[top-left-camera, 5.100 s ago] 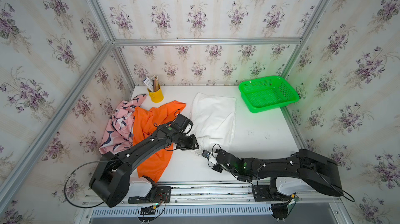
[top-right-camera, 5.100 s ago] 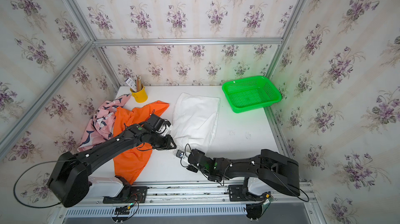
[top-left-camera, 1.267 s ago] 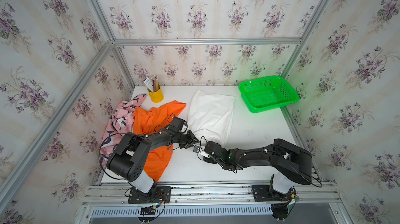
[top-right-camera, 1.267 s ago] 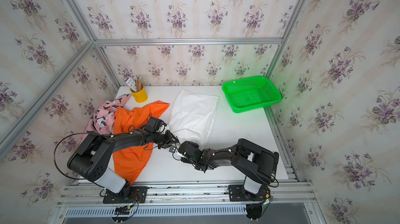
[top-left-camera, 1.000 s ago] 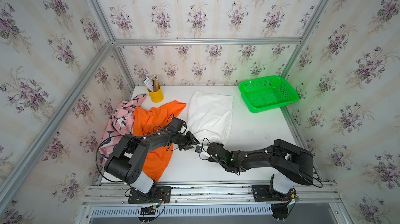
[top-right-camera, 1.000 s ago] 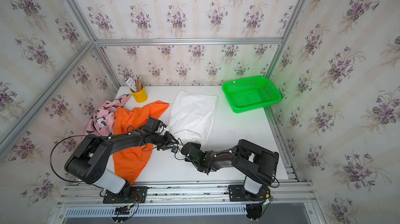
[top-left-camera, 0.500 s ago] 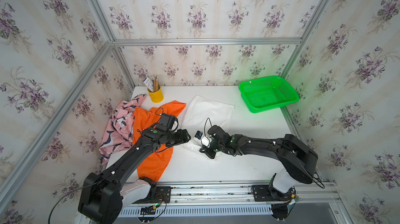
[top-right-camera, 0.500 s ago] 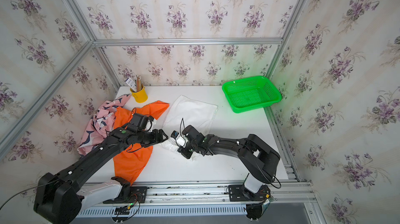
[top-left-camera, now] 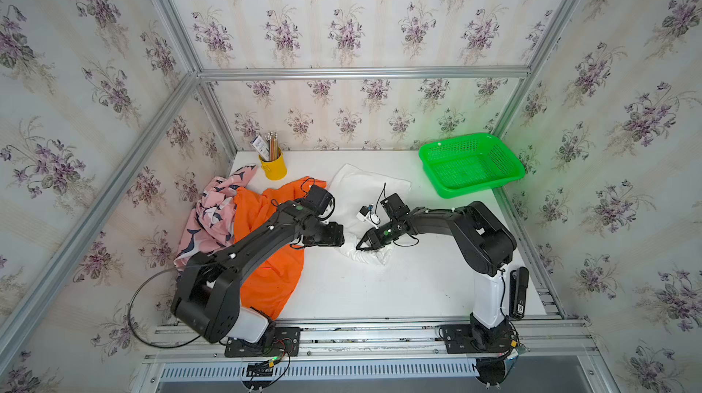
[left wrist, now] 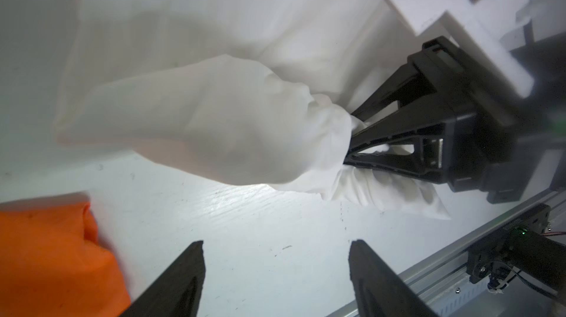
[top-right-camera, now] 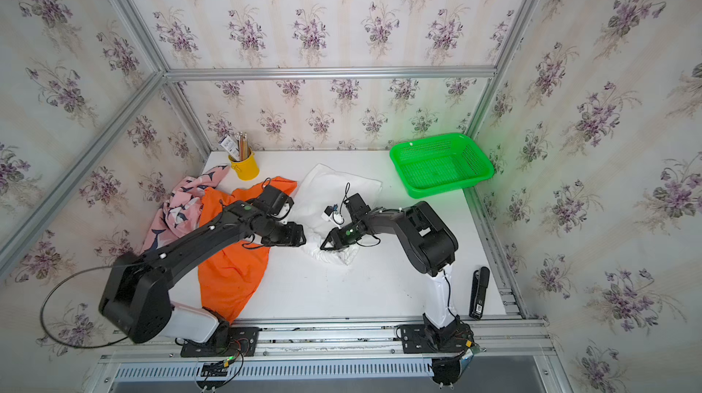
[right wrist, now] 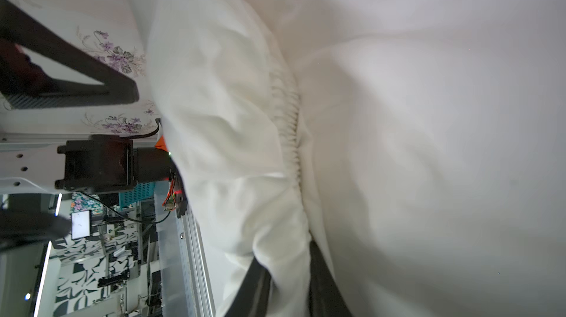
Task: Roll up the shorts
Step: Roll the shorts at the center of the board.
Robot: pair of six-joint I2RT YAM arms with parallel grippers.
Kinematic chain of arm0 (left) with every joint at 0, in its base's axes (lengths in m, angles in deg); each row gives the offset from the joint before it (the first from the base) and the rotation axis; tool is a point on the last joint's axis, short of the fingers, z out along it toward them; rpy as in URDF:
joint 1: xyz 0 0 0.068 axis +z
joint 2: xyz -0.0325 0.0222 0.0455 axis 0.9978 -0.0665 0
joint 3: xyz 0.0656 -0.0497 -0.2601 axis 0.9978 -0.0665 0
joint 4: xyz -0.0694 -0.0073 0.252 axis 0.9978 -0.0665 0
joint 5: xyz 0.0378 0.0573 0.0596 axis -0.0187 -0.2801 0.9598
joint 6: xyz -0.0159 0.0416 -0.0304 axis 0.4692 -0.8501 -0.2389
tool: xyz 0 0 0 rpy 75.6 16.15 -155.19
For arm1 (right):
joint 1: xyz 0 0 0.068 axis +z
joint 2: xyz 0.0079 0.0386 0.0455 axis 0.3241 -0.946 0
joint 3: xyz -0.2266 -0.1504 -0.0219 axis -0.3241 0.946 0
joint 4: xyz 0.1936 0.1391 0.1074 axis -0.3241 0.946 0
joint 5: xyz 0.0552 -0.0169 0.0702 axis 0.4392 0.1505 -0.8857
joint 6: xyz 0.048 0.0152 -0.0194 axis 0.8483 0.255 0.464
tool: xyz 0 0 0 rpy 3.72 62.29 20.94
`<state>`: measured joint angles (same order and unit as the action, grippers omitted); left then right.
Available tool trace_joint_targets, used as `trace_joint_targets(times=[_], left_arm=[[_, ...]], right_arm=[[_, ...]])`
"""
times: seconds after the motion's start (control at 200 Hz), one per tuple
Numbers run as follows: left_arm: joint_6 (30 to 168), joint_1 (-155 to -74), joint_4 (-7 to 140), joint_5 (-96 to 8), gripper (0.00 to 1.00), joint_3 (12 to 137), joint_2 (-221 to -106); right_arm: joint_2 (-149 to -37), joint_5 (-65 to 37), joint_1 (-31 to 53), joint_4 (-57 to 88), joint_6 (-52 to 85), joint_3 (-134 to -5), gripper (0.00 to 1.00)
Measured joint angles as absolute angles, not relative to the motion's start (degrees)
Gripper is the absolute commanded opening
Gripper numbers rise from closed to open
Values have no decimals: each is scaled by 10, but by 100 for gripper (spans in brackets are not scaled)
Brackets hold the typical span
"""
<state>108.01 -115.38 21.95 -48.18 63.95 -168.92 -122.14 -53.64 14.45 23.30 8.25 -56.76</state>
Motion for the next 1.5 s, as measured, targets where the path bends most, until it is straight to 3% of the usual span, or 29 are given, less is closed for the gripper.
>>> trace_joint_targets(times=[0.21,0.35,0.475,0.604,0.749,0.949,1.204,1.294,1.414,1.504], left_arm=[[1062,-1154,230,-439,69,706,-1811],[1050,-1152,233,-427,68,722,-1852],[1046,-1150,242,-426,68,721,-1876],[1046,-1150,257,-429,69,713,-1882],[1047,-1149,259,-427,74,704,-1862],[1043,-1130,213,-398,73,727,-1810],[1023,-1113,200,-381,68,750,-1867],[1020,-1113,207,-389,68,749,-1879],[1020,-1112,219,-397,68,744,-1884],[1018,-1110,224,-403,68,742,-1887]], right_arm=[[-1197,-503,141,263,96,-571,44],[-1129,-430,141,296,96,-551,44],[-1087,-393,141,311,93,-526,37],[-1100,-375,141,306,95,-506,17],[-1104,-337,141,294,106,-496,13],[-1038,-241,147,341,110,-508,38],[-970,-114,253,384,68,-570,44],[-973,-73,314,382,36,-576,60],[-1003,3,404,358,-23,-576,72],[-1032,59,429,317,-66,-558,85]])
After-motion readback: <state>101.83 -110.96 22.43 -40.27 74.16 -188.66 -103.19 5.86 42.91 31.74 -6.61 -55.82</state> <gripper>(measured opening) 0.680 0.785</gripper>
